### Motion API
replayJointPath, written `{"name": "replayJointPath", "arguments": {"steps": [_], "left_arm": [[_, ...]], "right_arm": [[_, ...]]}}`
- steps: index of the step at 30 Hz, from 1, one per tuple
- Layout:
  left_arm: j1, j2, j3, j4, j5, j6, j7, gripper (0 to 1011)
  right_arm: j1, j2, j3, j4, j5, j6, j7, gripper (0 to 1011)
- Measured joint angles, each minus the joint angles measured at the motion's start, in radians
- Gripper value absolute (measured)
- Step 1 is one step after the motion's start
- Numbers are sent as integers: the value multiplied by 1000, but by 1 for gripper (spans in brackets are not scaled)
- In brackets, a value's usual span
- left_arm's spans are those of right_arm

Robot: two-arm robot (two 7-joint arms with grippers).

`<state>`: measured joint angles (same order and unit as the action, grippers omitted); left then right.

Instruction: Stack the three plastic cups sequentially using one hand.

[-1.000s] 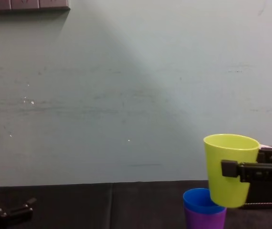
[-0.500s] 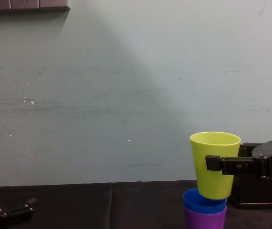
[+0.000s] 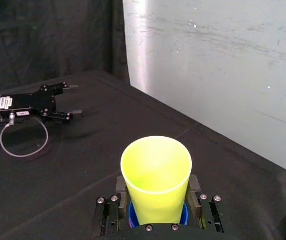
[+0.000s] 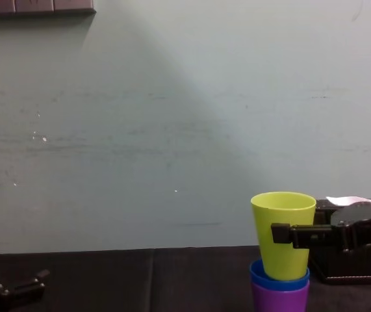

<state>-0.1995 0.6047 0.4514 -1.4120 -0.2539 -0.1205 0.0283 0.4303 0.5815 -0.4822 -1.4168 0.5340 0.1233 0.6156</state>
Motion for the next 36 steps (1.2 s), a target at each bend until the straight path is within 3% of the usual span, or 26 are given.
{"name": "replayJointPath", "arguments": {"steps": [15, 36], "left_arm": [[0, 0, 0, 0, 0, 0, 0, 1011], [0, 0, 0, 0, 0, 0, 0, 1011]], "right_arm": [[13, -19, -22, 61, -7, -16, 25, 720], [12, -18, -21, 56, -7, -15, 23, 720]]}}
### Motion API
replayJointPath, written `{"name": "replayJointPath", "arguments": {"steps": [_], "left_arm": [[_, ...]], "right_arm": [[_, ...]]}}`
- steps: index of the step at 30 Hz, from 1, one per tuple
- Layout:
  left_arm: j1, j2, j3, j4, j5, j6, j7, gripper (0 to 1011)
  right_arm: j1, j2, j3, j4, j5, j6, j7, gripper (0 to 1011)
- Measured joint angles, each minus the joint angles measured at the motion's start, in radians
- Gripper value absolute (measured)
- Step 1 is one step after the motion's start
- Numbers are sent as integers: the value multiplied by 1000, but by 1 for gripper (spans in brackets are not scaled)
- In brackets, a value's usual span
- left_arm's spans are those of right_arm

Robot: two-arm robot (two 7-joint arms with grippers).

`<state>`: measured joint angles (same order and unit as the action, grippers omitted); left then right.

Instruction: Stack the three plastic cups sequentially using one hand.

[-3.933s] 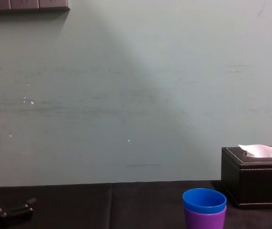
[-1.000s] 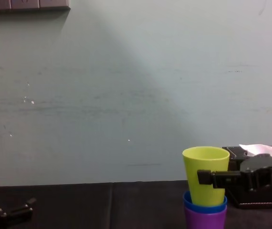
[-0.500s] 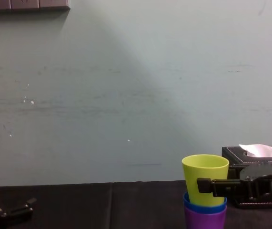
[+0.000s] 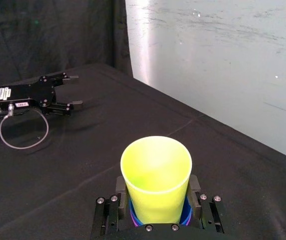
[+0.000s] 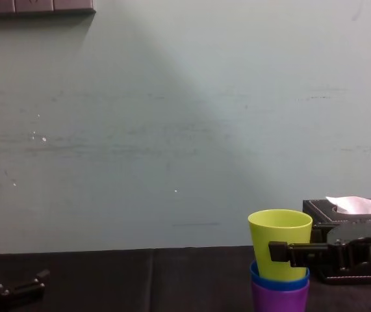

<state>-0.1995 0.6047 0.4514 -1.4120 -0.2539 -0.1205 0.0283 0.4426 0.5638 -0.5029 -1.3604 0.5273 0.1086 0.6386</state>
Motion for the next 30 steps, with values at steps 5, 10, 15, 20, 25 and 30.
{"name": "replayJointPath", "arguments": {"steps": [5, 10, 15, 20, 25, 30], "left_arm": [[0, 0, 0, 0, 0, 0, 0, 1011], [0, 0, 0, 0, 0, 0, 0, 1011], [0, 0, 0, 0, 0, 0, 0, 1011], [0, 0, 0, 0, 0, 0, 0, 1011], [0, 0, 0, 0, 0, 0, 0, 1011], [0, 0, 0, 0, 0, 0, 0, 1011]], "right_arm": [[0, 0, 0, 0, 0, 0, -1, 810], [0, 0, 1, -1, 0, 1, -1, 924], [0, 1, 1, -1, 0, 1, -2, 1000], [0, 1, 1, -2, 0, 1, -2, 1000], [-1, 1, 1, -3, 0, 1, -7, 1000], [-23, 13, 22, -28, 1, 8, -38, 1000]]}}
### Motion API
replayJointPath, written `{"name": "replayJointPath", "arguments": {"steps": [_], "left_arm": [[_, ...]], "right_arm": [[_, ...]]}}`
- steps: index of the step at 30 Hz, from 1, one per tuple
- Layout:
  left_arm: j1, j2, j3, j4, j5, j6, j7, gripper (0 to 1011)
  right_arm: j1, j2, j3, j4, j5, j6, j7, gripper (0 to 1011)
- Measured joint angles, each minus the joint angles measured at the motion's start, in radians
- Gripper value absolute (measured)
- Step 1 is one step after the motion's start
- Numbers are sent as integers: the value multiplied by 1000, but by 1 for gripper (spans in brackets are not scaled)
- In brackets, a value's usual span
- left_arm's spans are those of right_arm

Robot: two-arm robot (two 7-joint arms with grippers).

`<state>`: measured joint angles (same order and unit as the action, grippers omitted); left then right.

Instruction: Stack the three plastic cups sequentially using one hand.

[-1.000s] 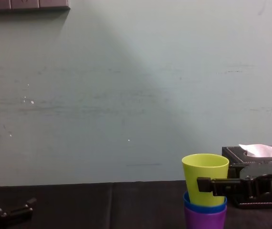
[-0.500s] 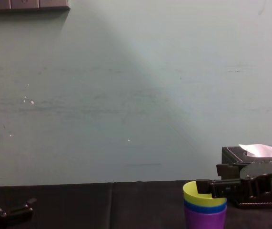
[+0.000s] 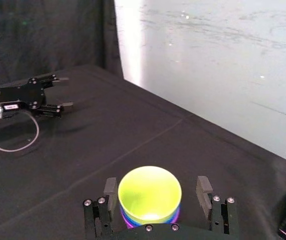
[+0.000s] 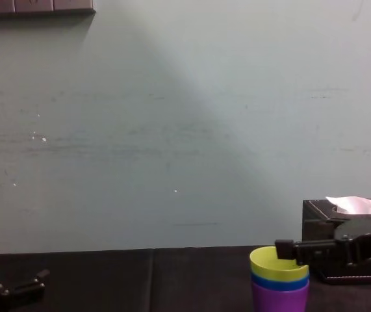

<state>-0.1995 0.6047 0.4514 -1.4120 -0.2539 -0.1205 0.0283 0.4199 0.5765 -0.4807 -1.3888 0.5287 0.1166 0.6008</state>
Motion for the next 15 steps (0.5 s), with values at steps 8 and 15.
{"name": "replayJointPath", "arguments": {"steps": [8, 15], "left_arm": [[0, 0, 0, 0, 0, 0, 0, 1011], [0, 0, 0, 0, 0, 0, 0, 1011]], "right_arm": [[-79, 37, 65, -52, 25, -28, -45, 1000], [-184, 58, 158, -97, 46, -84, -118, 1000]]}}
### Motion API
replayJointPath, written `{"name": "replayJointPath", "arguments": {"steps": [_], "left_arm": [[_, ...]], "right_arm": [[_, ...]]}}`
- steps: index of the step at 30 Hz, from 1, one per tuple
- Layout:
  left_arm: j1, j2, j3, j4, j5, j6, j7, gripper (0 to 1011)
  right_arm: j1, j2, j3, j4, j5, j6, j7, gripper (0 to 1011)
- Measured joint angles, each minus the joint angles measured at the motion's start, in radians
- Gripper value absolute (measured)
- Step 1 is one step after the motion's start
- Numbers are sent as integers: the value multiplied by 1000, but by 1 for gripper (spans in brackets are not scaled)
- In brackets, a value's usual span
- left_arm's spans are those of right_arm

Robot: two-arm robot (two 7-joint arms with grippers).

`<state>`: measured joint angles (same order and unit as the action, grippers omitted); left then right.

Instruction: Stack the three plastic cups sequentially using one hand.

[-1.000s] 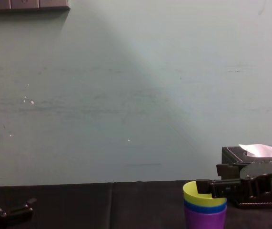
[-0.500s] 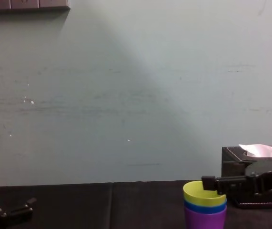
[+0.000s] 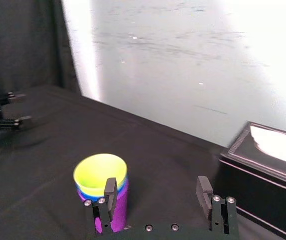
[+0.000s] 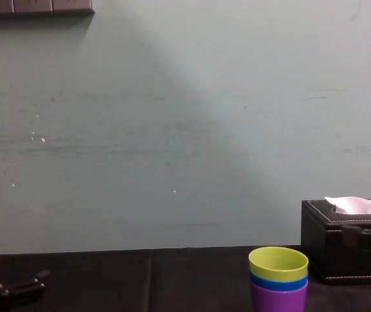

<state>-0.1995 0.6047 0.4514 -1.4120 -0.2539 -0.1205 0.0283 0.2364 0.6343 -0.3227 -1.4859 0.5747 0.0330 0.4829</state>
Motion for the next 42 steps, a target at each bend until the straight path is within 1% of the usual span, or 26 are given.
{"name": "replayJointPath", "arguments": {"steps": [1, 3, 5, 7, 10, 14, 22, 42], "left_arm": [[0, 0, 0, 0, 0, 0, 0, 1011], [0, 0, 0, 0, 0, 0, 0, 1011], [0, 0, 0, 0, 0, 0, 0, 1011], [0, 0, 0, 0, 0, 0, 0, 1012], [0, 0, 0, 0, 0, 0, 0, 1011], [0, 0, 0, 0, 0, 0, 0, 1011], [0, 0, 0, 0, 0, 0, 0, 1011], [0, 0, 0, 0, 0, 0, 0, 1011]], "right_arm": [[-21, 2, 17, -4, 1, -10, -13, 1000], [-42, 3, 33, -5, -1, -19, -27, 1000], [-49, 3, 37, -5, -3, -22, -31, 1000], [-67, 3, 48, -1, -12, -31, -42, 1000], [-90, -3, 62, 13, -26, -42, -59, 1000], [-106, -12, 74, 35, -33, -50, -65, 1000], [-120, -30, 89, 68, -41, -53, -61, 1000], [-119, -27, 87, 63, -40, -51, -60, 1000]]}}
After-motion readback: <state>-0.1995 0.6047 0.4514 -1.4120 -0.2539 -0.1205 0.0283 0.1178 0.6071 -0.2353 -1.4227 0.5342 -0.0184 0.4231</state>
